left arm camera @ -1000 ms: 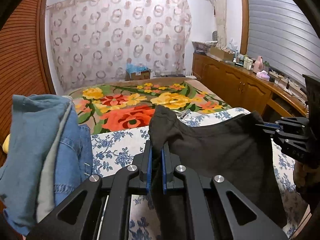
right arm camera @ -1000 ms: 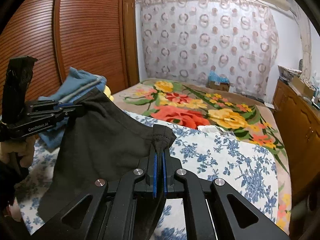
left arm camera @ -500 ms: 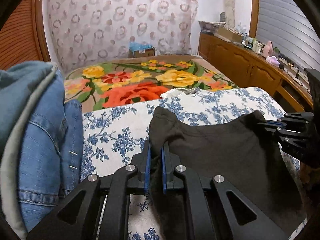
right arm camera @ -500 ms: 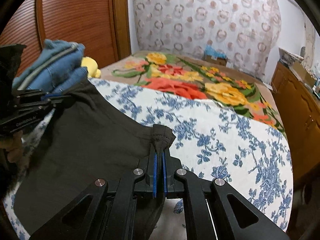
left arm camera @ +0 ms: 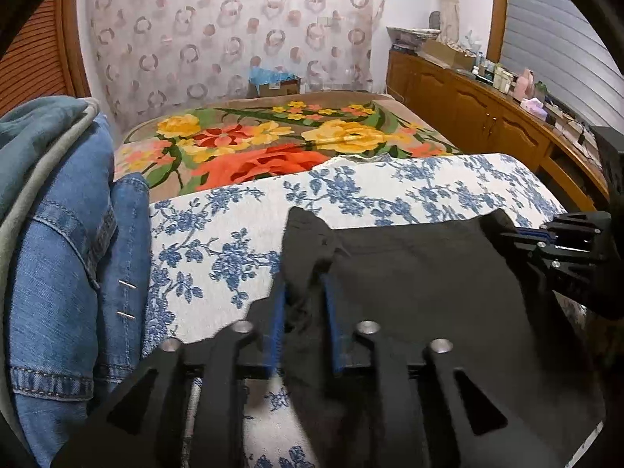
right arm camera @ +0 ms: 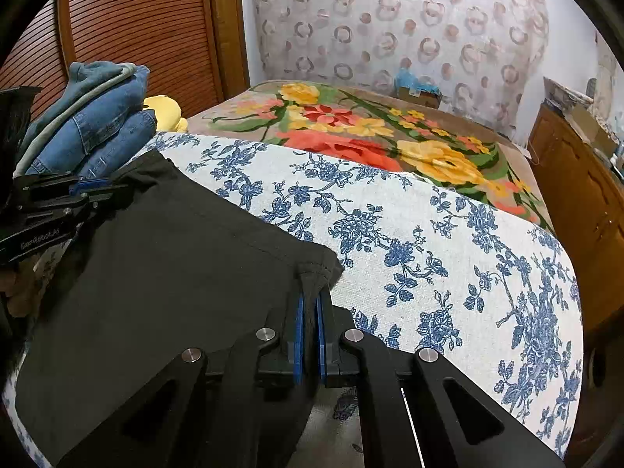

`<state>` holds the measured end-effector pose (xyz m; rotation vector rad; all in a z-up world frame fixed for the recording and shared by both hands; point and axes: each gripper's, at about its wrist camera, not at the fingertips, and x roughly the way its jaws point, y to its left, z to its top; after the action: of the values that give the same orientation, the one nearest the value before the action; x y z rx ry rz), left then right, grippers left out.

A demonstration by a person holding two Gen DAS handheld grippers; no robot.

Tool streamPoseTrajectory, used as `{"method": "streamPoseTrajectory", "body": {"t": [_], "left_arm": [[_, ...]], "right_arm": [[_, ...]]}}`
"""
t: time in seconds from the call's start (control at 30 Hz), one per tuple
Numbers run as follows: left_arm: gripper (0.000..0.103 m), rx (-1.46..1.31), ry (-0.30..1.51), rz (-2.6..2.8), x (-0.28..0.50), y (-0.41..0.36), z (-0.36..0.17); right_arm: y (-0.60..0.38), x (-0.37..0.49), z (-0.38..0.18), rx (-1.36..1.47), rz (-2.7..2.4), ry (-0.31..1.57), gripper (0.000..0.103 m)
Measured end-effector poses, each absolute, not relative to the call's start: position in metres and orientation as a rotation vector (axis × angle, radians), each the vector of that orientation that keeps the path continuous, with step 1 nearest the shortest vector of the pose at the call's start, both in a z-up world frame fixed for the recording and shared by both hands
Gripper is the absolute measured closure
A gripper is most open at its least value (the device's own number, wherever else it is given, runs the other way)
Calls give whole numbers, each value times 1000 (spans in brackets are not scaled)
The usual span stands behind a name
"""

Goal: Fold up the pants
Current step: 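Lay the shorts flat on the bed with both grippers and open them, then move both grippers to the shorts' hem and close on it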

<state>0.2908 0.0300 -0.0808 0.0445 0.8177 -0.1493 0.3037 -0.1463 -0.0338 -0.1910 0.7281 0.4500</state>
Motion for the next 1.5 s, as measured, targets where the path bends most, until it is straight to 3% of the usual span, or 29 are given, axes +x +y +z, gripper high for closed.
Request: {"method": "streamPoseTrajectory", "body": {"t": [0.03, 0.1, 0.2, 0.4, 0.57, 0.83, 1.4, 1.5], "left_arm": [[67, 46, 817, -155, 289, 29, -80], [46, 50, 809, -167, 285, 26, -77], [25, 39, 800, -191, 277, 24, -71], [25, 40, 808, -210, 260, 14, -69], [25, 44, 806, -218, 245, 9, -67], [25, 40, 805, -244, 209, 6, -65], [25, 3, 764, -221, 115, 14, -68], [34, -2, 764, -221, 104, 13, -69]], "right_arm": [[-147, 304, -34, -186, 452, 729, 99], [-148, 305, -34, -177, 455, 731, 99], [-152, 306, -39, -173, 456, 731, 99], [-157, 306, -43, -150, 478, 734, 93], [-161, 295, -41, -152, 453, 727, 73], [-175, 232, -27, -95, 459, 700, 55], [-195, 99, -41, -41, 448, 686, 54], [-194, 90, -42, -46, 451, 682, 54]]}}
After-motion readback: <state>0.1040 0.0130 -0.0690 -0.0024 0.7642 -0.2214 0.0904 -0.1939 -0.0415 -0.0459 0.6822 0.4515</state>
